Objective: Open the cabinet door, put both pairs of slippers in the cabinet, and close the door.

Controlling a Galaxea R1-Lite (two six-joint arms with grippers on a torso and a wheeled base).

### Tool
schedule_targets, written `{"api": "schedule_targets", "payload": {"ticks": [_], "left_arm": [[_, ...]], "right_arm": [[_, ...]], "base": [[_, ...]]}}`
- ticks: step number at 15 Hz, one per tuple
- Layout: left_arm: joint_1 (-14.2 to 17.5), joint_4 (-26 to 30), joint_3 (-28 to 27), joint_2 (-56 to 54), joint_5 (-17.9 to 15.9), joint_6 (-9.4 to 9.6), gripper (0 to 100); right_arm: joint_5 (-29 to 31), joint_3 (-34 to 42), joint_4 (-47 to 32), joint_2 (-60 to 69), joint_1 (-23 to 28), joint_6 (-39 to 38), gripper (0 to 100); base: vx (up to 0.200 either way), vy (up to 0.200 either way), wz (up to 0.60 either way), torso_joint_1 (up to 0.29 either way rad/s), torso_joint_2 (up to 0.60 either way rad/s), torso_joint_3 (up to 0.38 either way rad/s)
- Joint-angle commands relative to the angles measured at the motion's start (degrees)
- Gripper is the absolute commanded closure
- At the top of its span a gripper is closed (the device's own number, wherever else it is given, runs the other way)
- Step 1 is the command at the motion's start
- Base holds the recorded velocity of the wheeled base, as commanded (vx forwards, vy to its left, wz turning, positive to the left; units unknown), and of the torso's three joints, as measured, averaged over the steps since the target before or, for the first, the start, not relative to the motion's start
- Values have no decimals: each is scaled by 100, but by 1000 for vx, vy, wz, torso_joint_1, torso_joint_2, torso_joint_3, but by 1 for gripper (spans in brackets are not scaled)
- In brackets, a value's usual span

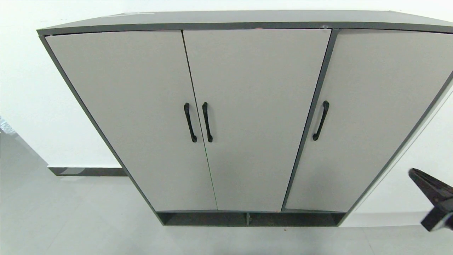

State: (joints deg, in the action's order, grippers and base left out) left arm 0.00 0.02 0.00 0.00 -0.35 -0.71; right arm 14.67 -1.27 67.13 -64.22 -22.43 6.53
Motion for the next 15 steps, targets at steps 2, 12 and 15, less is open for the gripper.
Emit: {"api": "schedule_targets", "payload": {"ticks": [2,12,15], "left_arm": [[0,-2,0,9,0,0,100],[0,-2,0,9,0,0,100],[0,-2,0,9,0,0,100]], "right_arm": [[353,100,-2837,3214,1786,331,100],[-1133,127,-6344,6422,2269,94,100],[-1827,109,-6749,6317,2199,-425,100]], "base": [[0,0,0,0,0,0],[0,0,0,0,0,0],[0,0,0,0,0,0]]}}
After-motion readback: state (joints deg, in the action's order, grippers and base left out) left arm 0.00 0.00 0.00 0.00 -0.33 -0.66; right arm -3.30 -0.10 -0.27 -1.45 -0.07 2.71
